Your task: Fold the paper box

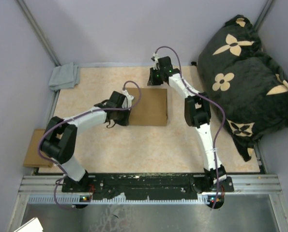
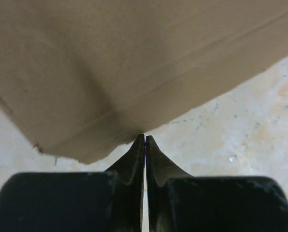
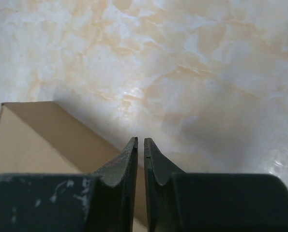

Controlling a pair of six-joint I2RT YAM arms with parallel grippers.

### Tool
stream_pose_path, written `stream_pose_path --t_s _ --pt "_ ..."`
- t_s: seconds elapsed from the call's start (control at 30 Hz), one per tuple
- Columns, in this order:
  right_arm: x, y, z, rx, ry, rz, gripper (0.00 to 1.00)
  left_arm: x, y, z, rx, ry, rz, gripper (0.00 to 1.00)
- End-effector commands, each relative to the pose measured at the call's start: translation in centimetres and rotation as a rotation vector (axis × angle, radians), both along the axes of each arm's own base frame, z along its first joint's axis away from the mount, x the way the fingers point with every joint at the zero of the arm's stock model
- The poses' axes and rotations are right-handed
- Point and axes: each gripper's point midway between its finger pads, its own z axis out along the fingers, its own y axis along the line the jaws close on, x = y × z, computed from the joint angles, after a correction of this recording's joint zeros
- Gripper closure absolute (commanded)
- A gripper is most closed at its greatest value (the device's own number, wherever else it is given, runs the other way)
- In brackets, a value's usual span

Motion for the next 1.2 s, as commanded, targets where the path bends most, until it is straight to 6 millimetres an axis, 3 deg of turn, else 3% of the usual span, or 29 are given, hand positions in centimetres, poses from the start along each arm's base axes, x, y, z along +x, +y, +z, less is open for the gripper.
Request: stream_pose_path --t_s 0.0,0.17,0.33,0.47,0.6,0.7,0.83,0.93,1.17 --pt "-2.0 2.9 2.1 0.047 -0.009 0.189 0.89 2.6 -0.5 -1.2 0.071 -0.059 0.078 0.94" --pt "-6.9 4.2 0.8 0.108 0.137 0.314 0.89 4.8 0.3 -1.1 0.115 -0.145 0.251 0.96" --pt "-13.9 6.7 -0.3 0.119 0.283 0.481 0.89 6.4 -0.6 2.3 -0.015 -0.285 0.368 0.96" --pt "-18.6 8.7 0.0 0.149 0.337 0.605 0.88 5.9 -2.9 4.3 -0.101 -0.359 0.320 0.95" --pt "-21.1 9.8 0.9 0.206 0.383 0.686 0.88 4.4 -4.4 5.0 -0.106 -0.388 0.271 0.95" --pt "-21.8 10.2 1.6 0.252 0.401 0.717 0.87 3.0 -5.8 6.2 -0.184 -0.405 0.194 0.93" --pt "-19.7 9.0 1.0 0.137 0.348 0.639 0.84 1.0 -6.8 6.9 -0.233 -0.356 0.134 0.89" --pt "-18.8 8.5 2.0 0.156 0.314 0.637 0.84 -1.3 -8.4 7.4 -0.311 -0.307 0.034 0.83" --pt "-17.8 8.2 2.7 0.142 0.289 0.613 0.82 -2.5 -10.3 7.1 -0.316 -0.265 -0.033 0.81"
